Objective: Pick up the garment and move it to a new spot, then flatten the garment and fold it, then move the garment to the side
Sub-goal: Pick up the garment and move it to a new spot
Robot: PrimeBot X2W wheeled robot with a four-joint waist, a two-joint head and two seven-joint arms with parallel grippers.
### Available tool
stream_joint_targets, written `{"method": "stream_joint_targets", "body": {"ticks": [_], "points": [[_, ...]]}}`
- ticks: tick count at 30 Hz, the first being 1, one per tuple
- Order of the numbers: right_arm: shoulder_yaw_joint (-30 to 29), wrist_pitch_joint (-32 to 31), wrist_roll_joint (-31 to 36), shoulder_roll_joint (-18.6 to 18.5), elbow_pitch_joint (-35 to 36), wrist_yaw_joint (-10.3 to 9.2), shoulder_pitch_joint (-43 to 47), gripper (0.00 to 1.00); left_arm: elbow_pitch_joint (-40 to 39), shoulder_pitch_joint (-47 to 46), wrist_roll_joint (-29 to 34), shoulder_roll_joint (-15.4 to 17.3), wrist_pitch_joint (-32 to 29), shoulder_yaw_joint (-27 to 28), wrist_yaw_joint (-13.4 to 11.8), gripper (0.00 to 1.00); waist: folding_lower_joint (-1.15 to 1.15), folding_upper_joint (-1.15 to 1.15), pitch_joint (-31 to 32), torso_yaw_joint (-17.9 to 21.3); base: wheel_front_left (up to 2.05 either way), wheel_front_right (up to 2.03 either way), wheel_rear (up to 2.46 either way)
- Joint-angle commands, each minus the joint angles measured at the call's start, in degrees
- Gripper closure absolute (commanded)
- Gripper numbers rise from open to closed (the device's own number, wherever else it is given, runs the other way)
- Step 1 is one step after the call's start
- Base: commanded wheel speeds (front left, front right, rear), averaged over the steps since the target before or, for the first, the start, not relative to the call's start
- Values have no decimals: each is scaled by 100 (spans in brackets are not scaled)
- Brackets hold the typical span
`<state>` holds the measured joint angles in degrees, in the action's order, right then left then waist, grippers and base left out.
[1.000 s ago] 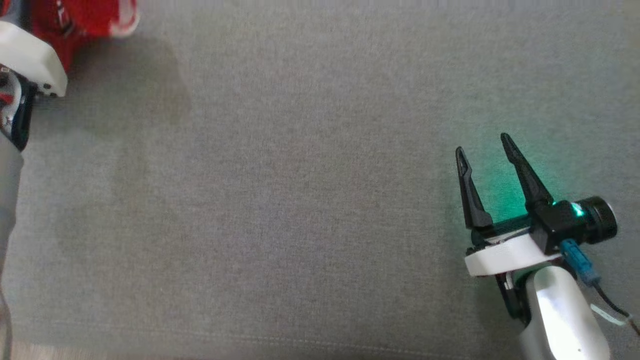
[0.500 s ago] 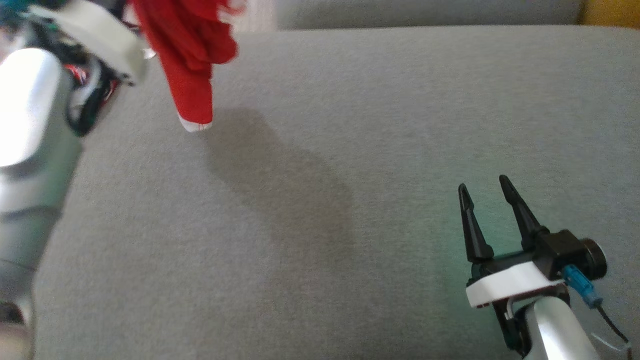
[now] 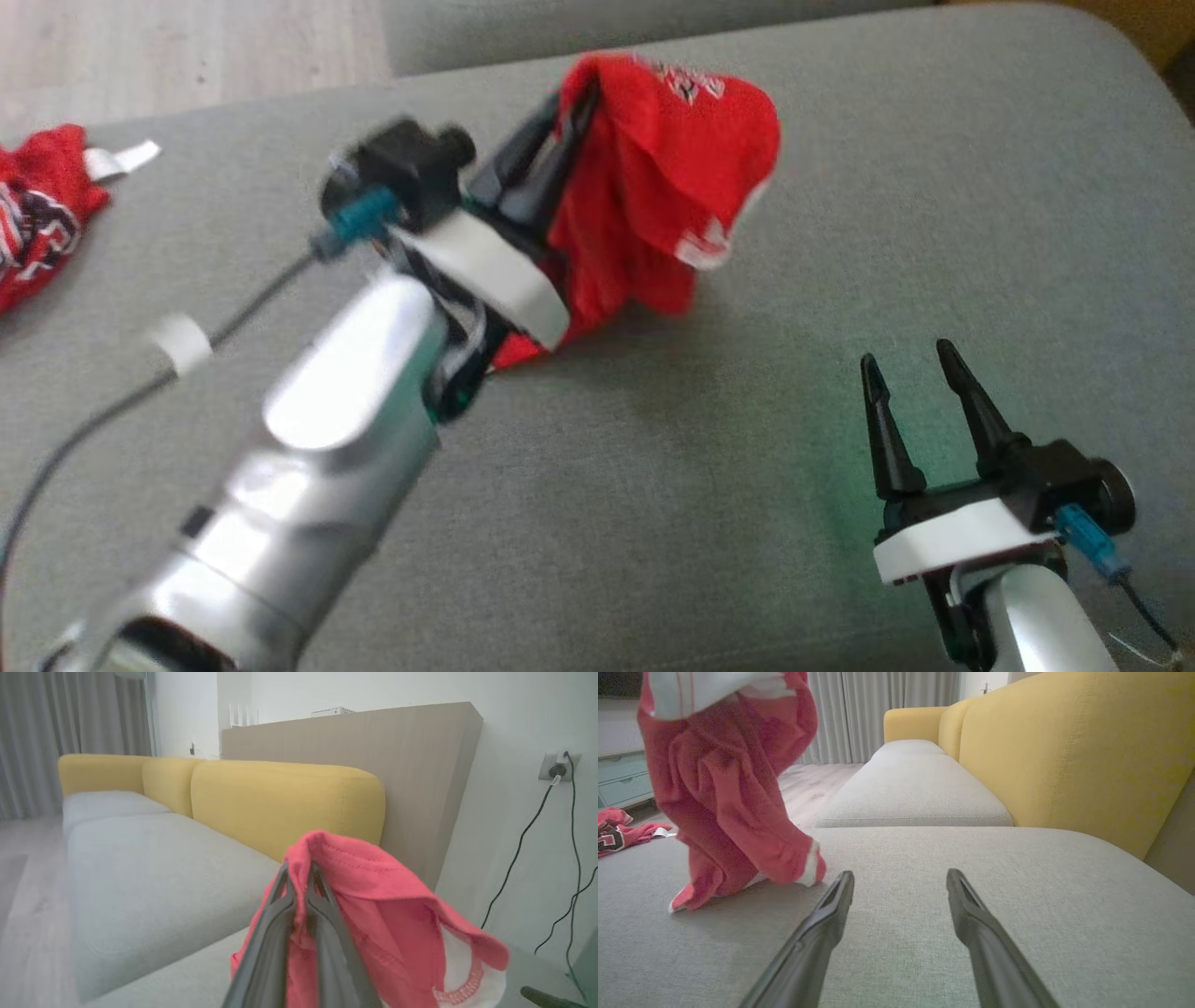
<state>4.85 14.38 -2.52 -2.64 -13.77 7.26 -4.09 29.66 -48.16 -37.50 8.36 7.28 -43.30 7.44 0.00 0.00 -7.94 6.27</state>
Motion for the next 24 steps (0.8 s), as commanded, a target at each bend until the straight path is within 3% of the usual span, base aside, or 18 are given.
{"method": "stream_joint_targets", "body": {"ticks": [1, 15, 16, 17, 18, 24], "points": [[109, 62, -28, -23, 193, 23, -179, 0, -56, -92, -49, 114, 117, 153, -48, 100, 0, 0, -143, 122, 0, 0, 0], [-92, 62, 24, -23, 174, 23, -64, 0, 1568, 1458, -248, 223, 730, 336, -251, 100, 0, 0, -132, 20, 0, 0, 0], [-90, 62, 32, -23, 168, 23, -63, 0, 1621, 1469, -232, 208, 741, 351, -248, 73, 0, 0, -108, -8, 0, 0, 0], [-87, 62, 36, -23, 164, 23, -63, 0, 1656, 1473, -211, 189, 751, 372, -248, 56, 0, 0, -78, -39, 0, 0, 0], [-78, 62, 37, -23, 160, 23, -63, 0, 1672, 1473, -195, 173, 758, 408, -251, 4, 0, 0, -49, -66, 0, 0, 0], [-46, 62, 50, -23, 107, 23, -33, 0, 1471, 1601, -16, 157, 769, 687, -301, 0, 0, 0, 223, -191, 0, 0, 0]]}}
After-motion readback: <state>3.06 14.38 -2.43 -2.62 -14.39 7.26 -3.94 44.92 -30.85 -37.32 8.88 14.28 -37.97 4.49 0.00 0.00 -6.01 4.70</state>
